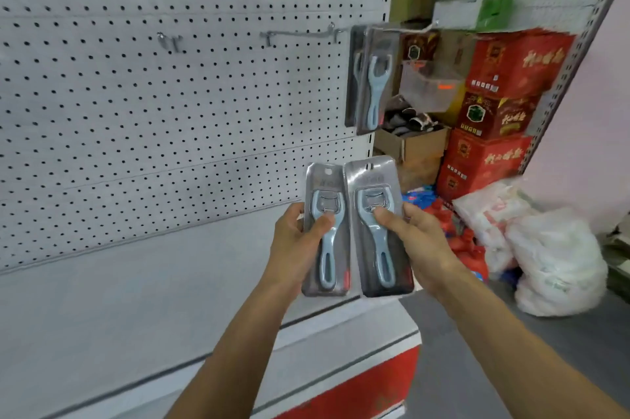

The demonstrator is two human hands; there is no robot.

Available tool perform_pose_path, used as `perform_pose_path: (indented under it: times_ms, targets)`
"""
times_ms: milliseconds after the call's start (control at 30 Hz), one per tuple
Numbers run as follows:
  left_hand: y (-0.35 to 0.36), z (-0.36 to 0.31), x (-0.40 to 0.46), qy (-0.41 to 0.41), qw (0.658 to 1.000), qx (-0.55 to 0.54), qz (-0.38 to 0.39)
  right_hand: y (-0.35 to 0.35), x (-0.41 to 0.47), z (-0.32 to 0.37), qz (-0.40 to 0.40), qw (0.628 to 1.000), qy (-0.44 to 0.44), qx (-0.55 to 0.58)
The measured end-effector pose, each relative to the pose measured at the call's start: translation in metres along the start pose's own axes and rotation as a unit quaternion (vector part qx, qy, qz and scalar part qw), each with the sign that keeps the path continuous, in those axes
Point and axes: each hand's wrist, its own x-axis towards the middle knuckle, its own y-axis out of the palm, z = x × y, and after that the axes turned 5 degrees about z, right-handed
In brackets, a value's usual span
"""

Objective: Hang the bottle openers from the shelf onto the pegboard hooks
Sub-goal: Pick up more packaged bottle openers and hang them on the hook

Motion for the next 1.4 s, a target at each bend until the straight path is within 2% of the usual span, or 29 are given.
perform_pose_path:
  times_ms: [300, 767, 1200, 1400]
  targets:
    - [0.073, -0.024, -0.011, 0.031, 0.996, -0.015, -0.081, -0.056, 0.015, 0.052, 0.089, 0.995, -0.039, 0.001]
    - [0.109, -0.082, 0.014, 0.103, 0.990, -0.013, -0.099, -0.075, 0.055, 0.141, 0.090, 0.984, -0.147, 0.033]
    - [0.101, -0.092, 0.034, 0.120, 0.985, -0.005, -0.125, -0.064, 0.103, 0.145, 0.096, 0.990, -0.098, 0.018]
    - [0.095, -0.090, 0.043, 0.116, 0.985, 0.010, -0.126, -0.055, 0.134, 0.139, 0.081, 0.992, -0.085, -0.034]
